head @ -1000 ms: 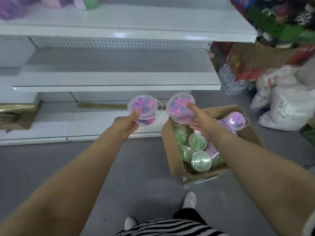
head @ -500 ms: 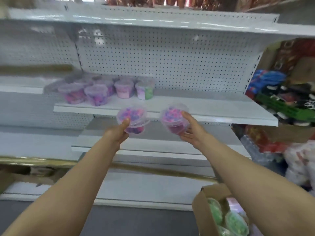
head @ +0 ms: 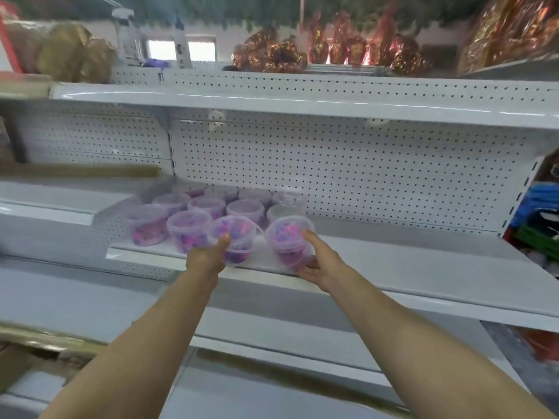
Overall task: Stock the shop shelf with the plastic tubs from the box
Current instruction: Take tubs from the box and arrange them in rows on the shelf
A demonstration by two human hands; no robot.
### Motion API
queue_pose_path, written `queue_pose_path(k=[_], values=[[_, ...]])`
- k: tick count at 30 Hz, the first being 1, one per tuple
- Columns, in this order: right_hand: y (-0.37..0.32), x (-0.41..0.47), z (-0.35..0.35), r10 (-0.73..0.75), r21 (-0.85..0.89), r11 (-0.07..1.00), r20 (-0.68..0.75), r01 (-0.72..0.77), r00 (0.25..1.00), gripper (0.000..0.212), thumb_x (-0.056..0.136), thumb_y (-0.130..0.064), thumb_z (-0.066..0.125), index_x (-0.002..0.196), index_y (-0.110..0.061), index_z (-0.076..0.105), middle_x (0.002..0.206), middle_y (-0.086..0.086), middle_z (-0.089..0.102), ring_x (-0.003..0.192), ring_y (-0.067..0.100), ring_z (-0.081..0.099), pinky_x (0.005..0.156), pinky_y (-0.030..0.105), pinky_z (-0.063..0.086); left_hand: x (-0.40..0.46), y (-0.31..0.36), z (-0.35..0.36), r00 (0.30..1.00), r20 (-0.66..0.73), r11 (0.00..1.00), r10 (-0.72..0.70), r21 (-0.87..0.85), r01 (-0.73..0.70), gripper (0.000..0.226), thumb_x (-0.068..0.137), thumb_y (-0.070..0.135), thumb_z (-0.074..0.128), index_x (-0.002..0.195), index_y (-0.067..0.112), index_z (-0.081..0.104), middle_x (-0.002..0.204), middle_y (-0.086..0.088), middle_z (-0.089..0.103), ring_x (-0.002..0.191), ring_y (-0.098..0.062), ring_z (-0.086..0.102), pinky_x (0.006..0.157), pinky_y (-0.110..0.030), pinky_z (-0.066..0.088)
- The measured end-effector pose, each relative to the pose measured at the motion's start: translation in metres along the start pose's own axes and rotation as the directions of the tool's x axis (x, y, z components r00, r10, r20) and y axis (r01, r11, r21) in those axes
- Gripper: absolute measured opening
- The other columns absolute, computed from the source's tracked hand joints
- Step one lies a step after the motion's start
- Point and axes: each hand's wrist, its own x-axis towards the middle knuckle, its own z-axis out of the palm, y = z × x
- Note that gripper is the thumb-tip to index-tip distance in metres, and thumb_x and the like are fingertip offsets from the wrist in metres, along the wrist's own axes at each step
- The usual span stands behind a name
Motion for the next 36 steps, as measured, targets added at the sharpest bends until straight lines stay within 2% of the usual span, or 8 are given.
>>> queue_pose_path(k=[4,7,12,17,20,24,30,36], values=[[-0.005,0.023,0.011,0.007,-0.067,0.998,-0.05,-0.011,0.999,0.075,0.069,-0.06,0.078,0.12,-0.011,0.053,0.102,0.015,0.059,0.084,0.031,0.068,0.081,0.04,0.06,0.031,-0.005,-0.001,0.999,-0.042,0.998,-0.029,0.053,0.031,0.086,0.069,0.052,0.079,0.13,0.001,0.047,0.085,-0.009,0.057,0.069,-0.026,0.061,0.085,-0.047,0.057],[-0.003,0.035,0.013,0.01,-0.099,0.995,-0.079,-0.018,0.997,0.078,0.068,-0.061,0.078,0.121,-0.01,0.053,0.098,0.014,0.059,0.082,0.031,0.068,0.084,0.041,0.059,0.045,-0.014,0.0,0.996,-0.088,0.984,-0.02,0.175,0.035,0.107,0.055,0.074,0.072,0.131,0.002,0.048,0.102,-0.019,0.067,0.084,-0.035,0.067,0.083,-0.045,0.057],[0.0,0.04,0.022,0.006,-0.098,0.995,-0.111,-0.017,0.994,0.081,0.069,-0.061,0.078,0.124,-0.005,0.054,0.096,0.015,0.06,0.081,0.033,0.07,0.075,0.041,0.062,0.048,-0.016,-0.002,0.992,-0.07,0.895,0.101,0.441,-0.06,0.095,0.061,0.086,0.053,0.105,0.002,0.063,0.096,-0.02,0.07,0.089,-0.036,0.066,0.08,-0.043,0.053],[-0.004,0.032,0.033,0.01,-0.095,0.995,-0.139,-0.023,0.99,0.071,0.077,-0.054,0.076,0.121,-0.001,0.053,0.094,0.019,0.06,0.073,0.031,0.069,0.048,0.03,0.055,0.047,-0.008,-0.005,0.987,-0.005,0.837,0.163,0.53,-0.135,0.089,0.071,0.079,0.053,0.108,-0.001,0.063,0.105,-0.019,0.069,0.098,-0.037,0.063,0.085,-0.042,0.047],[-0.002,0.029,0.041,0.021,-0.016,1.0,-0.136,-0.024,0.99,0.067,0.079,-0.051,0.075,0.12,-0.004,0.051,0.1,0.018,0.058,0.082,0.035,0.068,0.053,0.035,0.059,0.046,-0.005,-0.008,0.968,-0.002,0.848,0.252,0.483,-0.22,0.088,0.073,0.069,0.064,0.12,-0.004,0.052,0.116,-0.02,0.063,0.109,-0.039,0.058,0.089,-0.042,0.045],[0.002,0.037,0.046,0.037,0.045,0.998,-0.12,-0.032,0.992,0.08,0.072,-0.059,0.077,0.125,-0.005,0.05,0.115,0.022,0.059,0.089,0.038,0.071,0.077,0.045,0.062,0.049,-0.004,-0.004,0.893,-0.005,0.766,0.449,0.517,-0.383,0.073,0.069,0.057,0.076,0.111,0.003,0.052,0.116,-0.017,0.056,0.11,-0.036,0.052,0.088,-0.045,0.044],[-0.002,0.039,0.054,0.076,0.063,0.995,-0.072,-0.071,0.995,0.066,0.075,-0.06,0.07,0.123,-0.017,0.055,0.104,0.029,0.065,0.085,0.037,0.073,0.073,0.039,0.061,0.056,0.001,-0.005,0.892,0.05,0.749,0.449,0.523,-0.406,0.064,0.071,0.05,0.078,0.113,0.008,0.051,0.121,-0.016,0.051,0.114,-0.035,0.049,0.091,-0.043,0.042],[-0.01,0.045,0.058,0.08,0.032,0.996,-0.046,-0.079,0.996,0.067,0.077,-0.067,0.065,0.125,-0.02,0.056,0.111,0.026,0.063,0.092,0.033,0.07,0.062,0.032,0.058,0.065,-0.002,-0.002,0.877,0.075,0.748,0.475,0.491,-0.447,0.059,0.074,0.048,0.077,0.114,0.014,0.05,0.123,-0.013,0.046,0.114,-0.033,0.047,0.087,-0.041,0.043]])
